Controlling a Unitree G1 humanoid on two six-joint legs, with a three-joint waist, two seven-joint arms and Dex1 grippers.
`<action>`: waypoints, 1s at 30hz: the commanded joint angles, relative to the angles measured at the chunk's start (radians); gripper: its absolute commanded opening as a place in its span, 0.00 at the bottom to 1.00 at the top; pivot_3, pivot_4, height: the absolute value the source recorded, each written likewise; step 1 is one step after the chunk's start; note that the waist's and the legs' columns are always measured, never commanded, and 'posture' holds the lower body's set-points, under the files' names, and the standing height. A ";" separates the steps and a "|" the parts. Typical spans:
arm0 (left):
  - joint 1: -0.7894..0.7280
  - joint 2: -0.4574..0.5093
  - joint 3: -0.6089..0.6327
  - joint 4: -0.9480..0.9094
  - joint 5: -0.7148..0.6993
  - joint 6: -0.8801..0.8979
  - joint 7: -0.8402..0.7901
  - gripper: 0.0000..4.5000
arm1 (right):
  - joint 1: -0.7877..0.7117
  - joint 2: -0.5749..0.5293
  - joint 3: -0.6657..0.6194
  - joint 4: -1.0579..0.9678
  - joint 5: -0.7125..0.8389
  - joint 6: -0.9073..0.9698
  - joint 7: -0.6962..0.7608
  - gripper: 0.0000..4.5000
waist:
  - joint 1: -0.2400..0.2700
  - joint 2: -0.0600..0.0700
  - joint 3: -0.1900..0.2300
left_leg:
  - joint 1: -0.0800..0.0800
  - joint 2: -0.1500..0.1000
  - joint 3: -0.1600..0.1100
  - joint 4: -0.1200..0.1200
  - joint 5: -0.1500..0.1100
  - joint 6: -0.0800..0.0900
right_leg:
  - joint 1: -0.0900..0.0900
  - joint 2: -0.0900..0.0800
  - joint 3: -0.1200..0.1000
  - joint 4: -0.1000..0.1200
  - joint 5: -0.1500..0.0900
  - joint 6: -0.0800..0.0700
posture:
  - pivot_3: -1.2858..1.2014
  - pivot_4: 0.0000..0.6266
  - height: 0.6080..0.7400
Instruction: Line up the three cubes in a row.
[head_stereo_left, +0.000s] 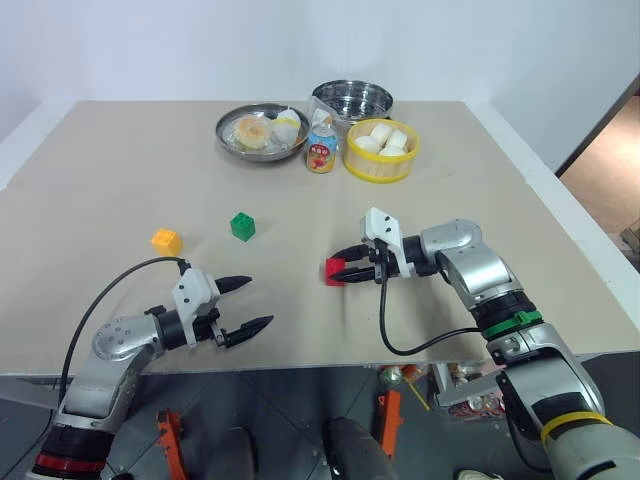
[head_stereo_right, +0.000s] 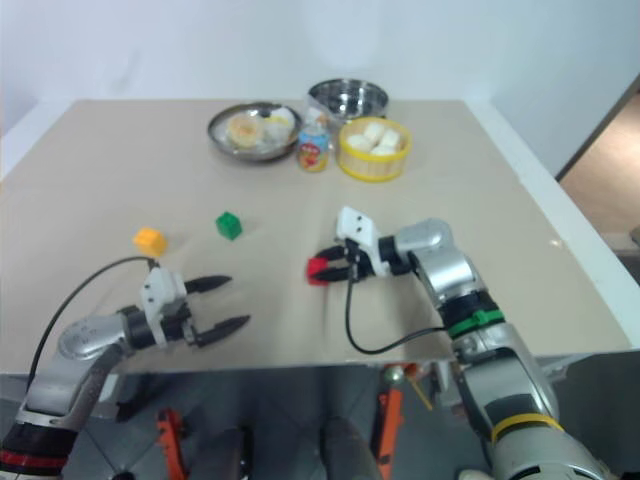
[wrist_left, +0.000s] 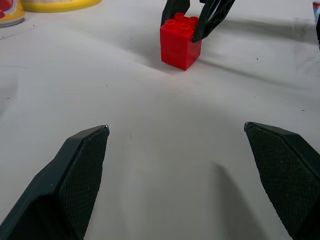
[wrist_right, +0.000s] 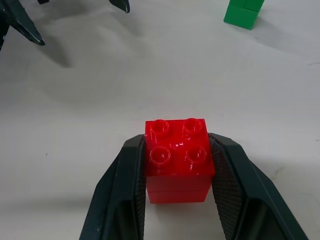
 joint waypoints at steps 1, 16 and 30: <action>-0.017 -0.002 0.006 -0.040 -0.012 -0.011 0.000 1.00 | -0.034 -0.003 -0.039 0.014 0.012 -0.030 0.031 0.27 | 0.000 0.000 0.000 | 0.000 0.000 0.000 0.000 0.000 0.000 | 0.000 0.000 0.000 0.000 0.000 0.000 | 0.52 0.24 1.00; -0.015 -0.006 0.006 -0.044 -0.012 -0.003 0.006 1.00 | -0.052 -0.021 -0.066 -0.024 0.023 -0.058 0.049 0.99 | 0.000 0.000 0.000 | 0.000 0.000 0.000 0.000 0.000 0.000 | 0.000 0.000 0.000 0.000 0.000 0.000 | 0.52 0.24 1.00; -0.154 -0.054 0.160 0.013 -0.021 0.145 0.298 1.00 | 0.148 0.043 -0.175 -0.546 0.114 0.141 -0.252 0.99 | 0.001 0.001 0.000 | 0.000 0.000 -0.001 0.000 0.000 0.000 | 0.000 0.000 -0.001 0.001 0.003 0.005 | 0.52 0.24 1.00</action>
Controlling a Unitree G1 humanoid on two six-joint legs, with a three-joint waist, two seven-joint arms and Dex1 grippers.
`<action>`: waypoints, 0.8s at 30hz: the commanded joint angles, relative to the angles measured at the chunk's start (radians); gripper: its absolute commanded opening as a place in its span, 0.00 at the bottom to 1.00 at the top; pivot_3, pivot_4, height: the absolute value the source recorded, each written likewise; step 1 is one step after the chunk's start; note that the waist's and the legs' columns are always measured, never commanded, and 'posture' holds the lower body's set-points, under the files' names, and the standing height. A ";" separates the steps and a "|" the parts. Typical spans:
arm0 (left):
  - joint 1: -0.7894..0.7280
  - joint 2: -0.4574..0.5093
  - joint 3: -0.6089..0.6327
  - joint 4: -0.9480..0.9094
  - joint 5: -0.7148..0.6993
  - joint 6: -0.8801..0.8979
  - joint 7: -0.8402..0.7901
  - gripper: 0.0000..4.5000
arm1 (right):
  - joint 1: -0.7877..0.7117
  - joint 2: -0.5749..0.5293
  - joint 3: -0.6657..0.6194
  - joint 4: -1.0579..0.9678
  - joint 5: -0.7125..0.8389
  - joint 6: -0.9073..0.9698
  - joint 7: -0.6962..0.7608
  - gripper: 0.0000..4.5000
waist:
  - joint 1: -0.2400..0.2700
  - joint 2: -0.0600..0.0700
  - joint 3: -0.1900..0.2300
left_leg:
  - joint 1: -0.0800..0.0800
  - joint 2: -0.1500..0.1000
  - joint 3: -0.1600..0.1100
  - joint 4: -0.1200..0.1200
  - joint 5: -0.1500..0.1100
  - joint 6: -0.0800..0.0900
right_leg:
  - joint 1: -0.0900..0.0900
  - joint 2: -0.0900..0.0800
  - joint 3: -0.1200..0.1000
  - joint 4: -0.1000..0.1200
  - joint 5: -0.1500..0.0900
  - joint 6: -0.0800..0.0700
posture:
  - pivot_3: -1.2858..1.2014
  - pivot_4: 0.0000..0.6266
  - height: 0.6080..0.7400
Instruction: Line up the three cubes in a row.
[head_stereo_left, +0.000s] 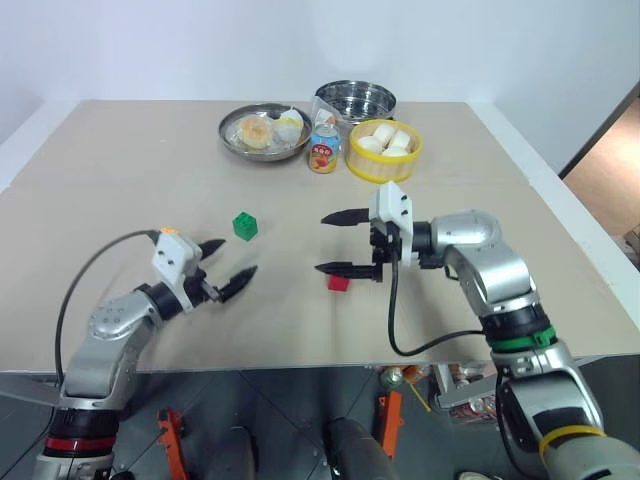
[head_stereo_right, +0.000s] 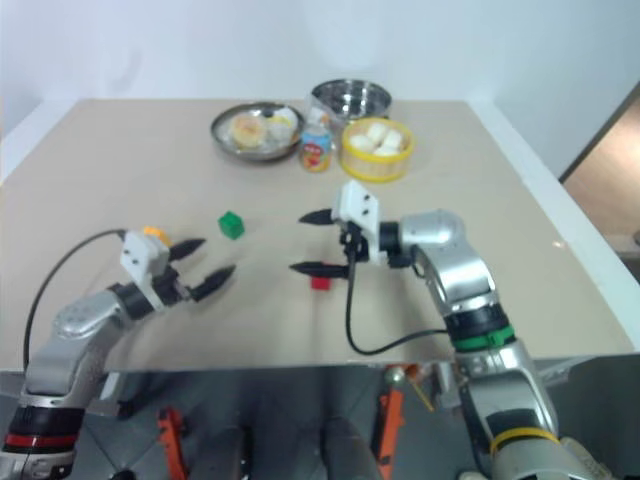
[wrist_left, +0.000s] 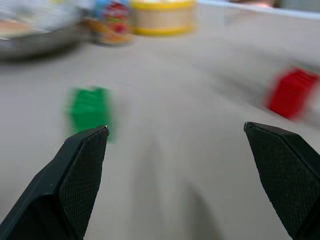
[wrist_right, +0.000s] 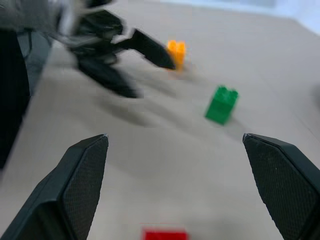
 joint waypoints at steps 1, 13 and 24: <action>-0.045 0.016 0.024 0.026 0.009 0.009 0.023 1.00 | 0.021 0.017 -0.042 -0.101 -0.008 -0.007 -0.103 0.99 | 0.000 0.000 0.000 | 0.000 0.000 0.000 0.000 0.000 0.000 | 0.000 0.000 0.000 0.000 0.000 0.000 | 0.52 0.24 1.00; -0.357 0.018 -0.059 0.421 0.144 -0.055 0.007 1.00 | 0.087 0.046 -0.006 -0.151 -0.029 -0.025 -0.209 0.99 | 0.000 0.000 0.000 | 0.000 0.000 0.000 0.001 0.001 -0.001 | 0.000 0.001 0.000 0.000 0.002 0.000 | 0.52 0.24 1.00; -0.516 -0.017 -0.137 0.693 0.223 -0.109 -0.073 1.00 | 0.095 0.053 0.007 -0.167 -0.027 -0.017 -0.231 0.99 | 0.001 0.000 0.000 | -0.001 0.000 -0.002 -0.001 0.000 -0.001 | -0.001 0.001 -0.001 0.000 0.002 0.001 | 0.52 0.24 1.00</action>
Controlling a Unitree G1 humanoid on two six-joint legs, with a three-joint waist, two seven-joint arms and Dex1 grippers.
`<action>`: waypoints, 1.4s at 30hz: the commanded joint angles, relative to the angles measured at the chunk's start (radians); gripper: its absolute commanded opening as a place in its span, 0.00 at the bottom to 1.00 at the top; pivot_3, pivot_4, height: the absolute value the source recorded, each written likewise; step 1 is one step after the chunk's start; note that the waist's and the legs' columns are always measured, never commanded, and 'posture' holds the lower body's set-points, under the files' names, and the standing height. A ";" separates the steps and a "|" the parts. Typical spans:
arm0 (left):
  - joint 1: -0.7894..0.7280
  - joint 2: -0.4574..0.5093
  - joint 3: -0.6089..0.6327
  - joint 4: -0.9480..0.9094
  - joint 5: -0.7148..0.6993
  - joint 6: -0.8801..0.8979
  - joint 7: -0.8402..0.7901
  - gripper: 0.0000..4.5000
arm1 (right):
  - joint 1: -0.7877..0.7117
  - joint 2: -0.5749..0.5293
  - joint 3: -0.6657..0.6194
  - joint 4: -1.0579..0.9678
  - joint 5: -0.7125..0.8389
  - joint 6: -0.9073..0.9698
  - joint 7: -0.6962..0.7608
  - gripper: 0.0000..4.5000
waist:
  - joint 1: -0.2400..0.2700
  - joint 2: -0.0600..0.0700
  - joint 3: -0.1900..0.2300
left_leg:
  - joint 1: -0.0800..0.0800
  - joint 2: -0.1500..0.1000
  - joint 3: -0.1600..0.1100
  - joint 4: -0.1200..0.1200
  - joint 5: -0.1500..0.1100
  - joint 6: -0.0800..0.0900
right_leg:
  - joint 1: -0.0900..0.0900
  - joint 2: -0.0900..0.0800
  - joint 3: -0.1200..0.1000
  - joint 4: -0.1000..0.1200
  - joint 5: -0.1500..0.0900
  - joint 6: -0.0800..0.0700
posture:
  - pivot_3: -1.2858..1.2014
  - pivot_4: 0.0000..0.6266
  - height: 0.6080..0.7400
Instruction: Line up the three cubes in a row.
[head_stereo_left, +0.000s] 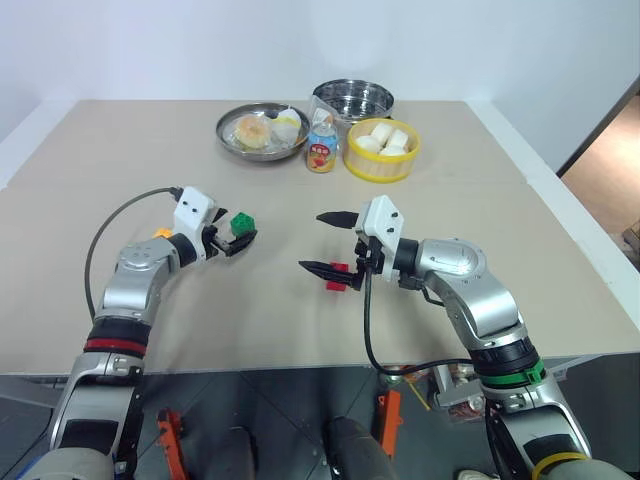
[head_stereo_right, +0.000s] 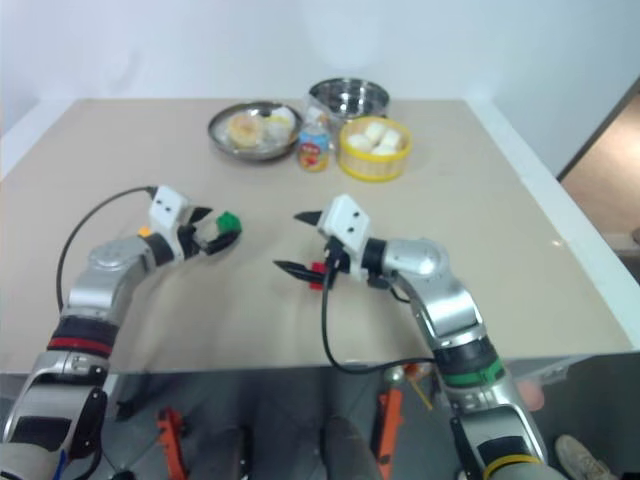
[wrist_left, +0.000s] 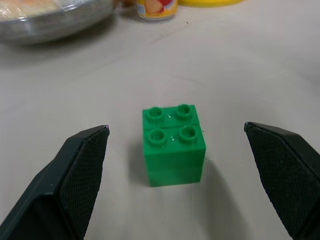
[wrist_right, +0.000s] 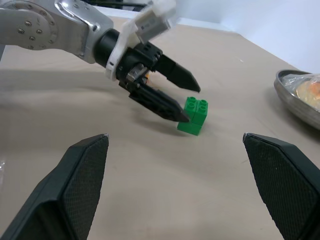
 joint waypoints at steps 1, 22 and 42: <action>-0.062 -0.002 -0.009 0.073 0.033 -0.031 -0.008 1.00 | 0.000 0.001 -0.010 -0.053 0.006 -0.009 -0.012 0.99 | 0.000 0.000 0.000 | 0.000 0.000 0.000 0.000 0.000 0.000 | 0.000 0.000 0.000 0.000 0.000 0.000 | 0.52 0.24 1.00; -0.062 0.000 -0.055 0.030 0.066 -0.146 -0.169 0.29 | 0.058 -0.077 -0.047 -0.132 0.070 0.044 0.031 1.00 | 0.000 0.000 0.000 | -0.001 0.000 -0.001 0.000 0.000 0.000 | 0.000 0.000 0.000 0.000 0.000 0.001 | 0.52 0.24 1.00; 0.006 0.045 -0.174 -0.100 0.023 -0.225 -0.558 0.29 | 0.183 -0.199 -0.098 -0.245 0.183 0.133 0.071 1.00 | 0.000 0.000 0.000 | -0.001 0.000 0.000 0.007 0.000 0.001 | 0.002 0.000 0.001 0.000 -0.003 -0.005 | 0.52 0.24 1.00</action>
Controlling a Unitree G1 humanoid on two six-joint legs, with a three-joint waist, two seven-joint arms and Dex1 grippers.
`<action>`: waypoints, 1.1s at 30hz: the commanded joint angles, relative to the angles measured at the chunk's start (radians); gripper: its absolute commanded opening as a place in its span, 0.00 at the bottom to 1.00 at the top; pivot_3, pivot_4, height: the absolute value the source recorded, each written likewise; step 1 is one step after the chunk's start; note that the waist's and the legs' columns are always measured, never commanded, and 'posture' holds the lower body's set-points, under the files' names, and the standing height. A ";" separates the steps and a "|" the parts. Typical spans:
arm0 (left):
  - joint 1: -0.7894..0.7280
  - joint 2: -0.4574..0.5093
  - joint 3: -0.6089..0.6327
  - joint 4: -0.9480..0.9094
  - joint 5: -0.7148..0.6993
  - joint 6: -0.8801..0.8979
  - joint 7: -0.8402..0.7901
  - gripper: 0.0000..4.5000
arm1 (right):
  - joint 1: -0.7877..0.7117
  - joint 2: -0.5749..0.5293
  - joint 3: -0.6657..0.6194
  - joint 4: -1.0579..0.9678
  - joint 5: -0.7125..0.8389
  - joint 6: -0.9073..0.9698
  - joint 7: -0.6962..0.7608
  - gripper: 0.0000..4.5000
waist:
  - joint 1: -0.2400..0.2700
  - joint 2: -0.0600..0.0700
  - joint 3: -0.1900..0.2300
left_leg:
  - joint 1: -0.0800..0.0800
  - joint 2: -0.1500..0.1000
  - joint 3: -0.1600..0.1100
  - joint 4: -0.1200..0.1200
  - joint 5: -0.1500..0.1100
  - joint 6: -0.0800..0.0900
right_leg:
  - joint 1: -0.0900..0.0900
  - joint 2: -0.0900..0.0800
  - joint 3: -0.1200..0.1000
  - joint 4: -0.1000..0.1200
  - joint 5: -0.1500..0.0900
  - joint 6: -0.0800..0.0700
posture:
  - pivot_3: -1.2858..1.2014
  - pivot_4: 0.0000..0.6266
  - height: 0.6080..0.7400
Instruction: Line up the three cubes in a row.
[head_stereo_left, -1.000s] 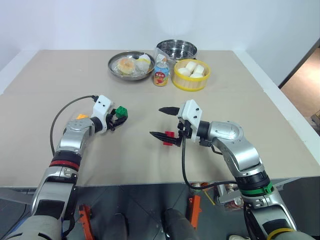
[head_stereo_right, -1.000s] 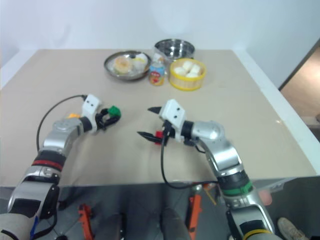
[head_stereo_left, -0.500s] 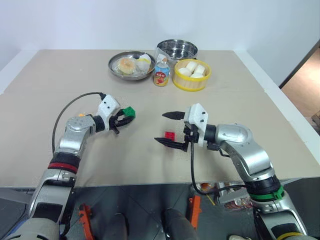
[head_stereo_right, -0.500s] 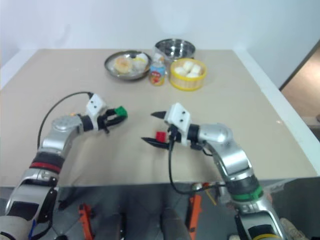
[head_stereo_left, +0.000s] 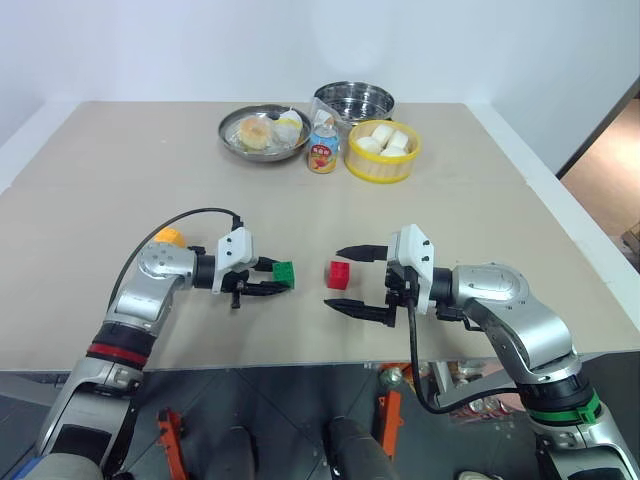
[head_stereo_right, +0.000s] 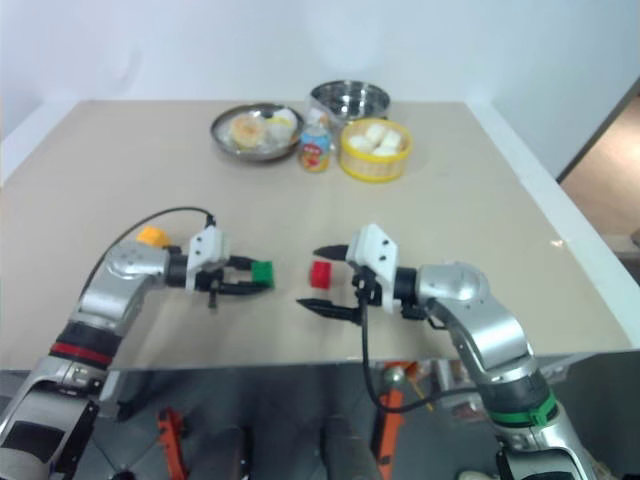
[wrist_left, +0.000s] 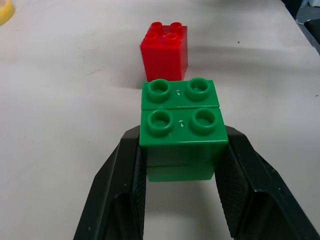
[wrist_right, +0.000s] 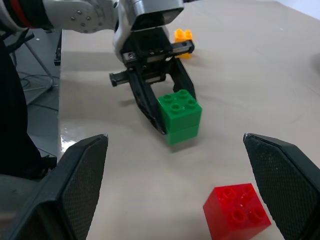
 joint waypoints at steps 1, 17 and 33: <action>-0.052 -0.010 0.007 0.058 0.010 -0.042 0.003 0.29 | 0.006 -0.016 -0.044 -0.041 0.016 -0.009 -0.008 1.00 | 0.000 0.000 0.000 | 0.000 0.000 0.000 0.000 0.000 0.000 | 0.000 0.000 0.000 0.000 0.000 0.000 | 0.52 0.24 1.00; -0.120 -0.073 -0.008 0.220 0.042 -0.100 -0.022 0.29 | 0.039 -0.036 -0.053 -0.050 0.011 -0.027 -0.018 1.00 | 0.001 0.000 0.000 | -0.001 0.000 0.000 -0.002 0.000 0.000 | -0.001 0.001 0.000 0.000 0.001 0.003 | 0.52 0.24 1.00; -0.150 -0.058 -0.016 0.273 0.076 -0.138 -0.064 0.75 | 0.040 -0.032 -0.053 -0.043 0.022 -0.025 -0.025 1.00 | 0.001 0.000 0.000 | -0.001 0.000 -0.001 -0.002 0.000 0.000 | -0.001 0.001 0.000 0.000 0.001 0.003 | 0.52 0.24 1.00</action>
